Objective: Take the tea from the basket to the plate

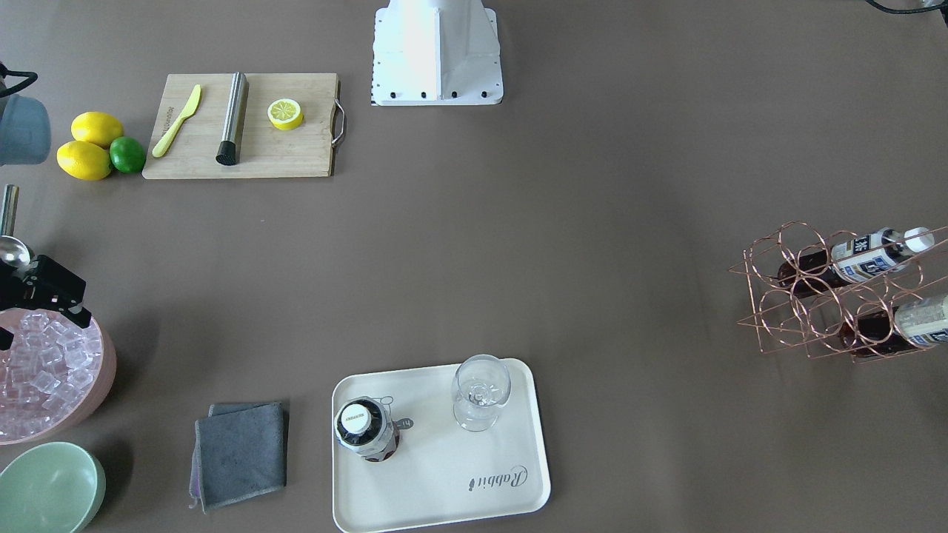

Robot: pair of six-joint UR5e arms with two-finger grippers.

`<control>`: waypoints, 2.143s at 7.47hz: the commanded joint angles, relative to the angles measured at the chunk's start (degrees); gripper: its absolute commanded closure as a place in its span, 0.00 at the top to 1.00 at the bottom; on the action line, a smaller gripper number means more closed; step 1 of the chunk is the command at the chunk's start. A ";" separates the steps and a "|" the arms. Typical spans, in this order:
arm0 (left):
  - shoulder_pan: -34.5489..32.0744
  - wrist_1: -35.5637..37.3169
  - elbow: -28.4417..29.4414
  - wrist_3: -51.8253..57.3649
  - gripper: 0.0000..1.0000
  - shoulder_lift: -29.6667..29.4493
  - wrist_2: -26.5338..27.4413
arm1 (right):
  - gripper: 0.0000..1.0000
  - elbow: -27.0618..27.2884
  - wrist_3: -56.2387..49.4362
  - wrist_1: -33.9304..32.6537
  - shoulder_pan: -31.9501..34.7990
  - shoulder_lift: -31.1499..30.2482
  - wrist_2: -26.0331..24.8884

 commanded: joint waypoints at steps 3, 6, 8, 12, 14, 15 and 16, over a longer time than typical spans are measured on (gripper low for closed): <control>-0.53 -4.71 9.00 -0.39 0.00 -3.83 1.27 | 1.00 0.97 -20.34 -26.72 12.69 -6.73 5.11; -0.18 -5.85 12.52 -0.31 0.93 -5.58 1.54 | 1.00 0.46 -31.22 -26.20 17.72 -14.83 4.24; 0.08 -5.85 12.52 -0.57 0.99 -5.85 1.63 | 1.00 -1.30 -32.21 -26.11 18.18 -15.55 -0.15; 0.61 -3.94 9.64 -3.47 0.99 -5.86 1.71 | 1.00 -1.75 -31.77 -26.11 18.26 -15.99 1.68; 0.61 -0.06 2.36 -3.47 0.99 -2.98 1.80 | 1.00 -1.57 -31.68 -26.20 18.18 -16.08 2.91; -0.52 1.16 1.72 -3.56 0.99 -2.61 1.72 | 1.00 -1.92 -31.68 -26.20 18.26 -16.16 2.92; -3.75 2.74 0.40 -3.56 0.99 -1.56 1.71 | 1.00 -1.92 -31.68 -26.20 18.26 -16.16 2.92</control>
